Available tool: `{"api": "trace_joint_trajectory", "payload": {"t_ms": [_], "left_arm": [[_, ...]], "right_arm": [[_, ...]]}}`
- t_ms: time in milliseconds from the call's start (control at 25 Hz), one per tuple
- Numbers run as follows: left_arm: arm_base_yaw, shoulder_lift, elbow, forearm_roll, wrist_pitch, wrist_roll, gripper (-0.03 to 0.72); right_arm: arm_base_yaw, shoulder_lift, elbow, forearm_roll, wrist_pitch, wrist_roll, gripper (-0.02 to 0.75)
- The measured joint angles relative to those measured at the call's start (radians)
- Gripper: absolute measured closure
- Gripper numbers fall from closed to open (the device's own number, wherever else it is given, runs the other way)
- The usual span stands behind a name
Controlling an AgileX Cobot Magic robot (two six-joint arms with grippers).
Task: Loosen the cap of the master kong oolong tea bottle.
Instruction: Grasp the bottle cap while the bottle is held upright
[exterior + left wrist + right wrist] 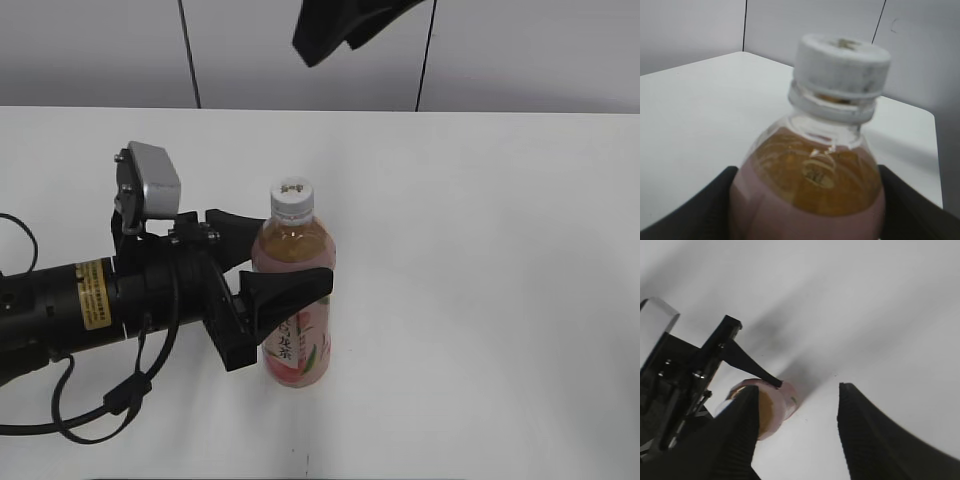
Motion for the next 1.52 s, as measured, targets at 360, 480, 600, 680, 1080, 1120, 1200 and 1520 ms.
{"api": "trace_joint_trajectory", "payload": {"t_ms": [360, 480, 600, 680, 1080, 1120, 1200, 1520], "left_arm": [[0.0, 0.0, 0.0, 0.0, 0.0, 0.0, 0.213], [0.0, 0.0, 0.0, 0.0, 0.001, 0.0, 0.213], [0.0, 0.0, 0.0, 0.0, 0.001, 0.0, 0.213], [0.0, 0.0, 0.0, 0.0, 0.001, 0.0, 0.213], [0.0, 0.0, 0.0, 0.0, 0.001, 0.0, 0.213], [0.0, 0.0, 0.0, 0.0, 0.001, 0.0, 0.213], [0.0, 0.0, 0.0, 0.0, 0.001, 0.0, 0.213], [0.0, 0.0, 0.0, 0.0, 0.001, 0.0, 0.213]], "right_arm": [[0.194, 0.0, 0.0, -0.08, 0.004, 0.219, 0.352], [0.223, 0.0, 0.0, -0.084, 0.004, 0.274, 0.349], [0.228, 0.0, 0.023, -0.092, 0.004, 0.309, 0.334], [0.228, 0.0, 0.051, -0.11, 0.005, 0.319, 0.32], [0.228, 0.012, 0.123, -0.172, 0.008, 0.357, 0.31], [0.228, 0.019, 0.124, -0.172, 0.008, 0.358, 0.31], [0.228, 0.033, 0.125, -0.172, 0.008, 0.358, 0.31], [0.228, 0.046, 0.126, -0.192, 0.008, 0.365, 0.31]]}}
